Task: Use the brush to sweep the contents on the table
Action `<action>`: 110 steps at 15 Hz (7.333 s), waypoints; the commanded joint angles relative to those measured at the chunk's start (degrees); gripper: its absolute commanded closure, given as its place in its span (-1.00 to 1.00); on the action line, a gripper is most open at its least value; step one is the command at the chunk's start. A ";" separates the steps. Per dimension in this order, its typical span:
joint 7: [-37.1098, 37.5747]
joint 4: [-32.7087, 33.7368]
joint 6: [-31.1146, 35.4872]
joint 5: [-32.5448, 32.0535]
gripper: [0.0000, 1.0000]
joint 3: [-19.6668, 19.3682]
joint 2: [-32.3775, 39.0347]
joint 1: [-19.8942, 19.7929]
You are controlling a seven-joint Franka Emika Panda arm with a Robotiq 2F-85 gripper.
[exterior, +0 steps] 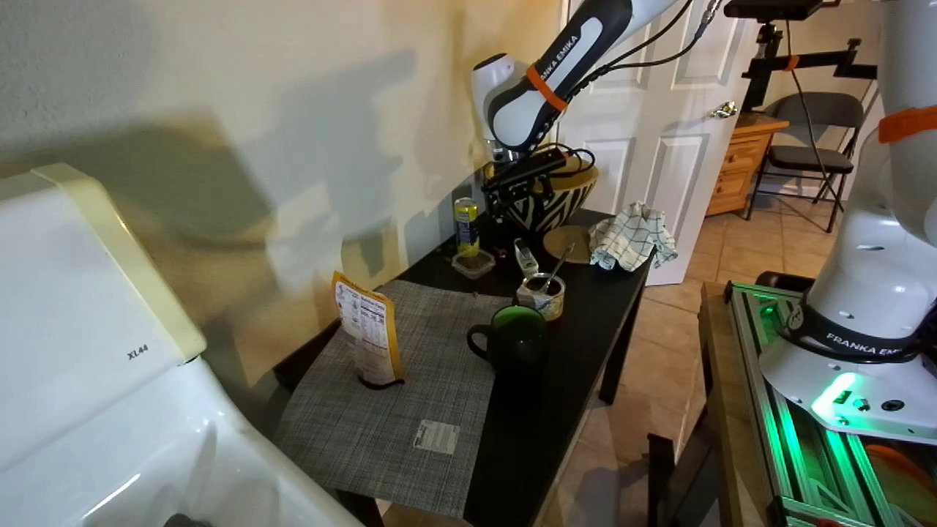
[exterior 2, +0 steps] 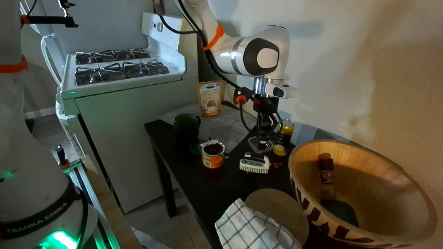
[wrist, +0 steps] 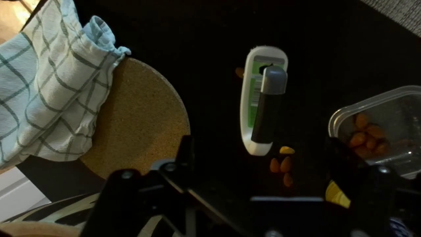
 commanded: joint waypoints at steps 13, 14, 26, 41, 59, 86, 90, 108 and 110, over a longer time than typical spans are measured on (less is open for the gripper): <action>-13.65 -1.83 7.17 7.82 -0.97 0.41 2.82 -3.83; -14.17 -1.67 7.36 8.95 -0.90 0.57 3.20 -3.87; -12.41 2.34 6.69 11.80 -0.24 -0.28 8.06 -2.80; -11.71 8.16 5.49 11.30 0.87 -1.90 13.69 -2.79; 3.41 5.36 10.83 10.63 0.88 -3.39 10.04 0.72; 11.97 15.35 13.81 18.04 0.88 -1.89 17.39 -2.58; 15.51 13.60 14.15 16.46 0.88 -3.94 16.62 -1.01; 20.64 6.33 8.40 17.00 0.52 -4.22 11.98 -1.23; 20.55 3.82 9.99 17.60 0.52 -4.14 9.60 -1.72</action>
